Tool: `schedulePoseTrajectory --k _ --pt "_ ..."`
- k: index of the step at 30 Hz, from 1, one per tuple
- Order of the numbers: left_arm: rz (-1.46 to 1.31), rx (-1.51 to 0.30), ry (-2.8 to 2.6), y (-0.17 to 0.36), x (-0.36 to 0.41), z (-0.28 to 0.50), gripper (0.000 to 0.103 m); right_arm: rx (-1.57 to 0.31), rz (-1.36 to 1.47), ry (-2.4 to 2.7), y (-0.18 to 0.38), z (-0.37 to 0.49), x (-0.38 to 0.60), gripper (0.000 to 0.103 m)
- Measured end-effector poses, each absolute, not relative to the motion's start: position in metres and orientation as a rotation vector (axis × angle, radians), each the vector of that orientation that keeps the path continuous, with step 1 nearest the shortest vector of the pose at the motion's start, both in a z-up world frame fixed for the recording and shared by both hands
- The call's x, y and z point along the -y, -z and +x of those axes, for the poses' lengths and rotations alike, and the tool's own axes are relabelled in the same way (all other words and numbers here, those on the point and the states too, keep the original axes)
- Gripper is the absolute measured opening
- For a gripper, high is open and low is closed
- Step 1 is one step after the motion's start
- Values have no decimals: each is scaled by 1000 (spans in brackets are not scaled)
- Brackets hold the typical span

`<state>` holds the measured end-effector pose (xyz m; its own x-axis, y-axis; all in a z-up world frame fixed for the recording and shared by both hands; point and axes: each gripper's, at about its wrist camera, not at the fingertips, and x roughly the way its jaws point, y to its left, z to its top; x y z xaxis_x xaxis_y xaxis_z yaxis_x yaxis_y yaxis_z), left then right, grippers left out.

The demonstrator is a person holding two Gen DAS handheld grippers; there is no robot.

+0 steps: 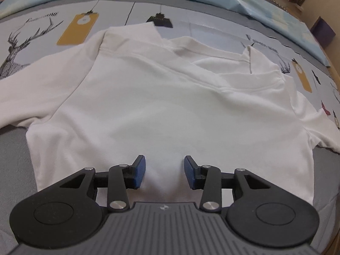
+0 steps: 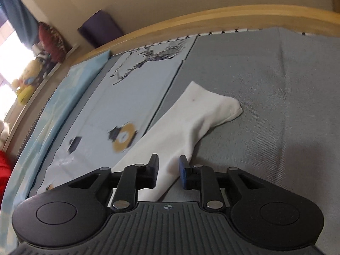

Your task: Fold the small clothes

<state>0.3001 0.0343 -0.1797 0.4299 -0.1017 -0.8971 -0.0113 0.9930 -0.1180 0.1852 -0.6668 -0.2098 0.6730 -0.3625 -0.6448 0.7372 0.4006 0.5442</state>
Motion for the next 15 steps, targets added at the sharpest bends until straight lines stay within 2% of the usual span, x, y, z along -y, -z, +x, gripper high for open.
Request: schedulePoseTrajectory --k 14,15 --pt "-160 -1148 35 179 -59 300 45 -388 906 888 225 184 676 22" --pt "-167 -1143 35 177 -61 302 45 -391 895 886 224 186 676 14"
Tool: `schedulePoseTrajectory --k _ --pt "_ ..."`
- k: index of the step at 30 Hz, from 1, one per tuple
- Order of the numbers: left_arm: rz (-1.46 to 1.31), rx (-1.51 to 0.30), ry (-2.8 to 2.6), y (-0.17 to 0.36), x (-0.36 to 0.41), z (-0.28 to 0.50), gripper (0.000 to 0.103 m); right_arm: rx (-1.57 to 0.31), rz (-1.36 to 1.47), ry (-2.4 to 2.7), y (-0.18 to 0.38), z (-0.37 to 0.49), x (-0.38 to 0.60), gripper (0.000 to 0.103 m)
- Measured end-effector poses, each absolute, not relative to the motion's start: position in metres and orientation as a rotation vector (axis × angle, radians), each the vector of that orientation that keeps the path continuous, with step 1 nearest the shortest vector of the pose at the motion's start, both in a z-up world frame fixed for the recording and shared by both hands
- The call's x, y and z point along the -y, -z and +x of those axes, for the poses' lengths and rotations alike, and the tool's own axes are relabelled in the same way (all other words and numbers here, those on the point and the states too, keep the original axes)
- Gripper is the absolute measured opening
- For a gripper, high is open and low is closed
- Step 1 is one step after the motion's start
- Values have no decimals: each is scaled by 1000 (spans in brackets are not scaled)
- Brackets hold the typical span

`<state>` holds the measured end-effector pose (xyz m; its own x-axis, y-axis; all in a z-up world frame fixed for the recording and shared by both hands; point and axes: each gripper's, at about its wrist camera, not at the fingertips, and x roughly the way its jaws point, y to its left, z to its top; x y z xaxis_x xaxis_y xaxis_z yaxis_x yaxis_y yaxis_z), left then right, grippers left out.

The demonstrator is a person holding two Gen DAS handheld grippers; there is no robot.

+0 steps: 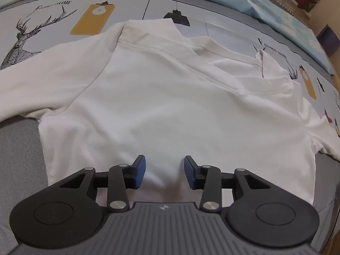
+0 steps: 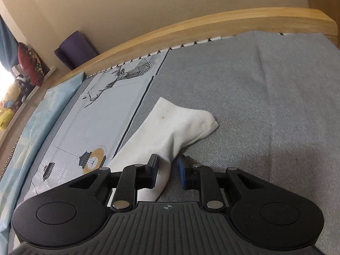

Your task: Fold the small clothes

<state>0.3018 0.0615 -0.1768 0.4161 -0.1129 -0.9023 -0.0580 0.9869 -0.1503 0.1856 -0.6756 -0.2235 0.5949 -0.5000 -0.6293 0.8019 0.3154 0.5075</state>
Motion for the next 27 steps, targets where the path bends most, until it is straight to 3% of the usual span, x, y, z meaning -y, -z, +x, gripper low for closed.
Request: schedulePoseTrajectory --k 1,2,8,12,16,19,22,24,26,27 --pt "-180 -1129 27 172 -65 303 45 -390 884 888 221 188 675 6" --pt "-194 -1114 15 168 -69 303 45 -373 861 901 216 188 672 4" --pt "-244 -1075 -16 151 -92 301 44 -258 424 847 135 226 587 4" --pt "-300 -1059 -68 145 -118 298 44 -174 199 515 79 258 460 4" --pt "-358 -1026 -121 133 -149 295 44 -161 31 53 63 265 295 4" --pt "-405 -1007 -149 125 -171 294 44 -294 12 -254 86 259 194 4" --pt "-442 -1005 -157 121 -185 296 44 -667 -33 -509 135 265 125 7" --pt "-476 -1009 -150 121 -190 297 43 -808 -79 -510 150 259 108 7" --pt "-497 -1013 -137 121 -191 298 43 -847 -102 -489 141 250 110 7" --pt "-500 -1015 -126 122 -190 299 42 -833 -99 -461 131 246 116 14"
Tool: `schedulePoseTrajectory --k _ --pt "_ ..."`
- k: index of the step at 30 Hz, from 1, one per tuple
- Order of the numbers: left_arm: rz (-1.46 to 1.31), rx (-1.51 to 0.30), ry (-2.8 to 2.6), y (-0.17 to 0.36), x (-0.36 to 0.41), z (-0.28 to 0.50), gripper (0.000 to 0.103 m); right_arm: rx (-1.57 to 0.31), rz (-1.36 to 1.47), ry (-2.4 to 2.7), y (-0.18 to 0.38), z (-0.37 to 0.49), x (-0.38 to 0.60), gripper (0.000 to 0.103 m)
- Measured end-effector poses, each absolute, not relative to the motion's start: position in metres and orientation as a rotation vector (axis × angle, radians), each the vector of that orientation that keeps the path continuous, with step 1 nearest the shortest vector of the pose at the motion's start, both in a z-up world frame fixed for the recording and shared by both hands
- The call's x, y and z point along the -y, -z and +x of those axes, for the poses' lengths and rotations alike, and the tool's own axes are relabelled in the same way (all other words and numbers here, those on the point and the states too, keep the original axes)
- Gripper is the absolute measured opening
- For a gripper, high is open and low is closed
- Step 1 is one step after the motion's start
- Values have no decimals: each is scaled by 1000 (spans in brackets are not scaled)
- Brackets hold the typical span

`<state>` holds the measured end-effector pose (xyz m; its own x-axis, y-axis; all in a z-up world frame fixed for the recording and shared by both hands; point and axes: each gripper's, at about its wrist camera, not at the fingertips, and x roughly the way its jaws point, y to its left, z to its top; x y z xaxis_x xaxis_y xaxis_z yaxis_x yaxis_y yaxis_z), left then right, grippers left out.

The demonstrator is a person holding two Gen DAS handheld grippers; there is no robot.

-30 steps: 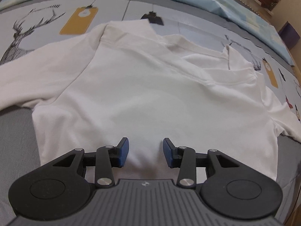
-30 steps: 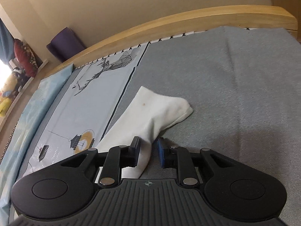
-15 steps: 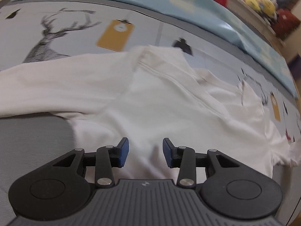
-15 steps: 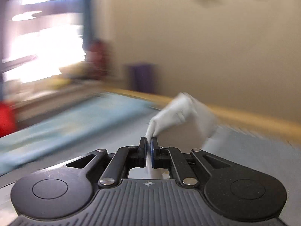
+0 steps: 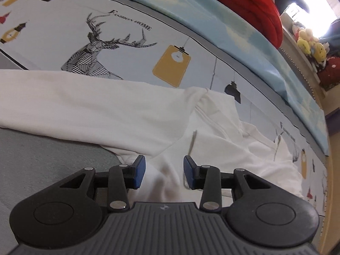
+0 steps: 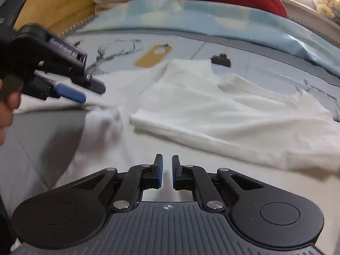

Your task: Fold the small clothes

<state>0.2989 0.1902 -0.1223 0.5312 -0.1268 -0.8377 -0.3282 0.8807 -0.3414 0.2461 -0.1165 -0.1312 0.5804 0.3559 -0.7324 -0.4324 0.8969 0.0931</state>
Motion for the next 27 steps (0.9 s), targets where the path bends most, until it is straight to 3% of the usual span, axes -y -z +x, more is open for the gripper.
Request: schedulePoseTrajectory --k 3,5,17,20,25,27 --pt "-500 -1018 -102 127 -183 303 39 -794 -21 -336 106 241 150 30" --pt "-509 -1028 -89 133 -178 305 39 -763 115 -218 99 243 184 33" --pt "-574 -1123 -67 171 -140 325 39 -705 729 266 128 269 356 35" --pt "-491 -1107 -82 168 -129 328 7 -718 853 295 141 273 377 35" --pt "-369 -858 -284 124 -139 313 6 -756 999 258 156 276 390 35" --pt "-315 -848 -311 121 -139 314 6 -782 1034 272 162 281 390 35"
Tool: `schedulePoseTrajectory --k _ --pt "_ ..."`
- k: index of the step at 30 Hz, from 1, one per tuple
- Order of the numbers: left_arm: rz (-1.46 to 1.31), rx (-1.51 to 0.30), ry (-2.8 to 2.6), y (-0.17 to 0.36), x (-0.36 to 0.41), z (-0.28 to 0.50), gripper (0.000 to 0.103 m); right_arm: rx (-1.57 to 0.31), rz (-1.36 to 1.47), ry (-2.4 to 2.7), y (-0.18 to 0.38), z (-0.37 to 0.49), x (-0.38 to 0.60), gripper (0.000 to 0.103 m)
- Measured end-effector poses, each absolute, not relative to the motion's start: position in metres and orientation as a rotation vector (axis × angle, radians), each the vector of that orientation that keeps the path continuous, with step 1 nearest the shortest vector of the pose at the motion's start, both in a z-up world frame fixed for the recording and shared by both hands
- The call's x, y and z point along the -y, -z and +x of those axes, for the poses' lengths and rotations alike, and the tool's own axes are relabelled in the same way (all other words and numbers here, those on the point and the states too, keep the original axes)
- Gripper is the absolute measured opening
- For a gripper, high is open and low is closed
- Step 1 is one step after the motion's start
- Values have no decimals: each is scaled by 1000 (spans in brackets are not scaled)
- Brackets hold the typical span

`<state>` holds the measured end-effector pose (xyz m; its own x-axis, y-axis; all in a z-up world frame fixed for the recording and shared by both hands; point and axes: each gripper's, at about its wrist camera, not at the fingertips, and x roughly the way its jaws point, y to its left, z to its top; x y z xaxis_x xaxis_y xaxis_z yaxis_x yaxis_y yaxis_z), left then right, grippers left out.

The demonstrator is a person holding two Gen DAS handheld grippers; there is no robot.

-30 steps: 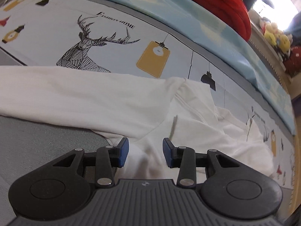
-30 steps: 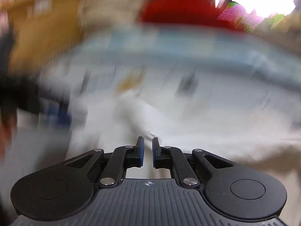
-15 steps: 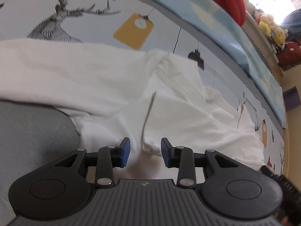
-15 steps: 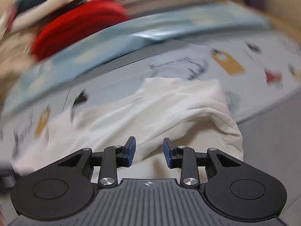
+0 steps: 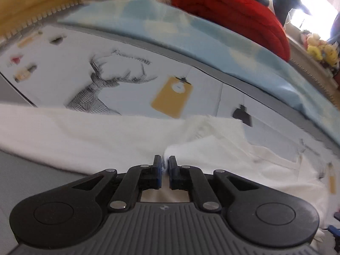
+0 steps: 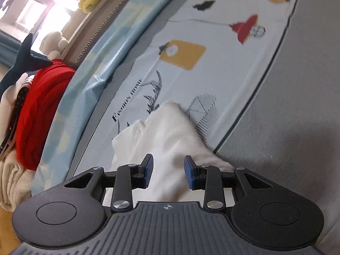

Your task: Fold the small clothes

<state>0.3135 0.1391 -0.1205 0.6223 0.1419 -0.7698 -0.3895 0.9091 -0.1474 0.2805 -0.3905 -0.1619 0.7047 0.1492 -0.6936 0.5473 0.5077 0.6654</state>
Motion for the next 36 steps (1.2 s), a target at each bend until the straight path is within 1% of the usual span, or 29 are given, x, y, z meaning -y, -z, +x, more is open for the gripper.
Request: schedulePoseTrajectory --k 4,7,10,11,12,13,14,18,20,22,23,25,26,27,28,29,30,32,34,36 --pt "-455 -986 -266 145 -150 317 7 -875 1083 324 182 281 386 35" --pt "-482 -982 -268 145 -158 315 7 -901 1096 332 187 280 383 34" --pt "-491 -975 -267 142 -162 316 7 -921 1064 352 188 282 379 28" --pt "-493 -974 -271 142 -162 316 7 -931 1049 358 189 283 377 25" --pt "-497 -971 -275 142 -164 316 7 -940 1038 362 188 282 375 19" --pt "-502 -964 -276 140 -166 315 7 -949 1025 376 189 282 374 12" --pt "-512 -946 -274 138 -168 314 7 -953 1014 385 191 282 374 0" --pt "-499 -883 -202 118 -163 313 7 -909 1002 411 186 276 379 0" --pt "-525 -978 -133 125 -158 317 7 -860 936 481 175 272 384 0" --pt "-531 -1127 -119 147 -156 321 9 -814 863 560 166 270 391 0" --pt "-543 -1171 -134 156 -159 321 9 -806 845 589 163 269 394 0" --pt "-586 -1140 -181 156 -170 321 12 -798 856 607 159 266 393 0" --pt "-598 -1098 -197 150 -176 321 23 -792 879 590 158 265 390 4" --pt "-597 -1047 -212 143 -181 321 34 -793 906 557 157 264 383 4" --pt "-590 -1013 -218 137 -183 321 37 -803 928 521 159 263 378 5" --pt "-586 -987 -219 134 -184 322 40 -823 956 480 162 264 370 14" --pt "-589 -974 -214 133 -185 324 41 -854 995 446 168 266 364 27" --pt "-612 -972 -205 137 -185 327 42 -906 1037 425 179 268 355 35" --pt "-631 -975 -204 143 -187 330 42 -955 1097 402 192 273 351 35" --pt "-627 -978 -186 146 -186 333 42 -957 1145 405 200 274 353 35"
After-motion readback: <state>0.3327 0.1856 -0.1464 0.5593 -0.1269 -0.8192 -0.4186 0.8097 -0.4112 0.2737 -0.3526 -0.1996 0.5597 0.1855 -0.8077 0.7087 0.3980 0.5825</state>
